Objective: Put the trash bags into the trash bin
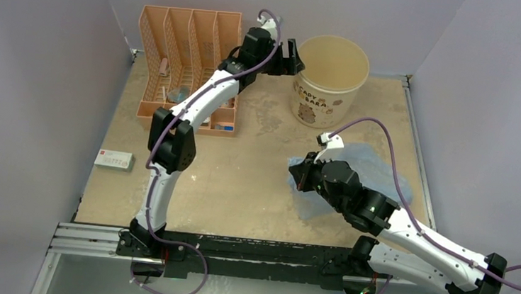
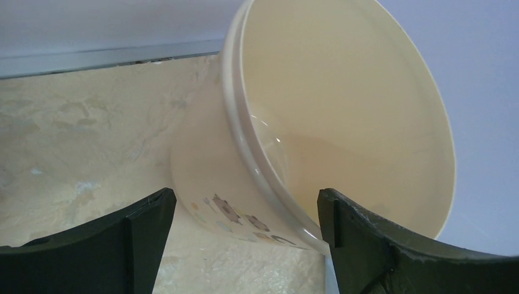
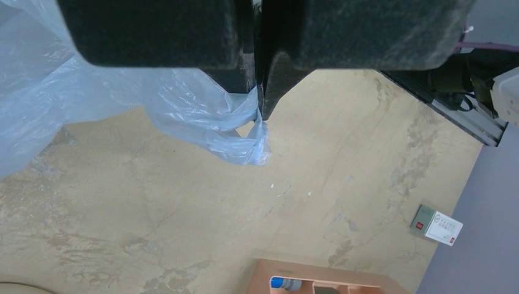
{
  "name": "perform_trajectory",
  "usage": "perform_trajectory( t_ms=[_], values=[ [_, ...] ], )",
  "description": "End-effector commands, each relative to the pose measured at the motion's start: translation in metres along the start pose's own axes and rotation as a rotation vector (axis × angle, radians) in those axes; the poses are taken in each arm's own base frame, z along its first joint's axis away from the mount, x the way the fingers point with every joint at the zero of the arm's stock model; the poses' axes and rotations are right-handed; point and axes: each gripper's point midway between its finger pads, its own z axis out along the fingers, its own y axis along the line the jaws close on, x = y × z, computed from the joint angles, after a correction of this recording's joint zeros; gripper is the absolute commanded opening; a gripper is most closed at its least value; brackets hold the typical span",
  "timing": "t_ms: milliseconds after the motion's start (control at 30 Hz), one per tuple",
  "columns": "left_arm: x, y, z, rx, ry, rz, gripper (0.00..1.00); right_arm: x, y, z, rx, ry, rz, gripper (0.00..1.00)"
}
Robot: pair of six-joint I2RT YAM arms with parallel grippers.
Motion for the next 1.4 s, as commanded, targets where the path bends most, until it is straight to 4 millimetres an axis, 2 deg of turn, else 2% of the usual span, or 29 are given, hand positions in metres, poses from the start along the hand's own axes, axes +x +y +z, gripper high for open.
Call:
perform_trajectory(
  t_ms=[0,133,200,533,633,800,1067,1200,1367],
  values=[
    [-0.011,0.004,-0.003,0.013,-0.001,0.090,0.86,-0.009,0.012,-0.001,-0.068,-0.043,-0.005,0.00],
    [-0.009,0.009,-0.006,-0.008,0.018,0.136,0.78,-0.008,0.012,0.001,-0.061,-0.034,-0.012,0.00],
    [-0.009,0.008,-0.006,0.001,0.021,0.149,0.80,-0.009,0.012,0.001,-0.061,-0.036,-0.011,0.00],
    [-0.041,-0.024,-0.006,0.107,-0.047,0.137,0.83,-0.011,0.007,0.001,-0.031,-0.046,-0.007,0.00],
    [-0.045,-0.034,-0.005,0.165,-0.059,0.129,0.83,-0.009,0.009,0.002,-0.039,-0.037,-0.010,0.00],
    [-0.041,-0.025,0.006,0.146,-0.060,0.099,0.83,-0.009,0.009,0.003,-0.039,-0.032,-0.015,0.00],
    [-0.024,-0.009,0.027,0.127,-0.041,0.081,0.77,-0.013,0.010,-0.003,-0.050,-0.045,-0.008,0.00],
    [-0.009,-0.009,0.029,0.145,0.009,0.062,0.64,-0.015,0.011,-0.007,-0.063,-0.053,0.005,0.00],
    [-0.003,-0.005,0.014,0.113,0.019,0.033,0.39,-0.020,0.012,-0.012,-0.067,-0.067,0.016,0.00]
  ],
)
